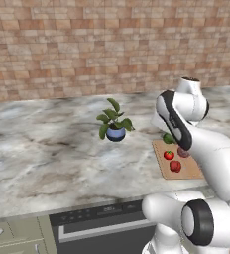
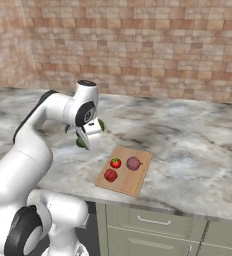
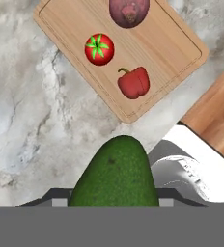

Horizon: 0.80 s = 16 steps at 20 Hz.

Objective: Place the avocado, onion, tomato, and bell pepper on the cutting board.

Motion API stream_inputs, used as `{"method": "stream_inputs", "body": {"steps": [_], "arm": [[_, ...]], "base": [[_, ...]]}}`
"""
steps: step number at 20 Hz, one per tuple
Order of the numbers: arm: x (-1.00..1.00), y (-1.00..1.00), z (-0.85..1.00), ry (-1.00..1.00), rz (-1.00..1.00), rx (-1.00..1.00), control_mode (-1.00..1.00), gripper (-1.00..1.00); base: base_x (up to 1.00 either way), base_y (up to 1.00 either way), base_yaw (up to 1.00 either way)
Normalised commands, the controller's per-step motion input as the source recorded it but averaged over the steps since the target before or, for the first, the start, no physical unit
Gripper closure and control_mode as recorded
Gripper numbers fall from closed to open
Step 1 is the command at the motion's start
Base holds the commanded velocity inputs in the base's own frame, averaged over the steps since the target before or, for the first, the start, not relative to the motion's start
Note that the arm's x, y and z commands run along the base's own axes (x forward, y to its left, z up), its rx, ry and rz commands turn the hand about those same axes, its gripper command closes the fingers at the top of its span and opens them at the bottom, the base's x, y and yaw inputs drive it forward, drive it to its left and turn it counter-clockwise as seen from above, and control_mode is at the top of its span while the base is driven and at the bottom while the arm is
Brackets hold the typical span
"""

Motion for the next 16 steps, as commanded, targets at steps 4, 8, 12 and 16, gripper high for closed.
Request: {"method": "stream_inputs", "body": {"steps": [4,8,12,16], "arm": [[0.12,-0.65,0.0,0.09,-0.08,0.0,-1.0,1.0],[0.33,-0.58,0.0,0.08,-0.07,0.0,-1.0,1.0],[0.28,-0.44,-0.07,0.04,-0.04,0.0,-1.0,1.0],[0.2,-0.3,-0.19,0.0,0.0,0.0,-1.0,1.0]], "base": [[0.0,0.0,0.0],[0.0,0.0,0.0],[0.0,0.0,0.0],[0.0,0.0,0.0]]}}
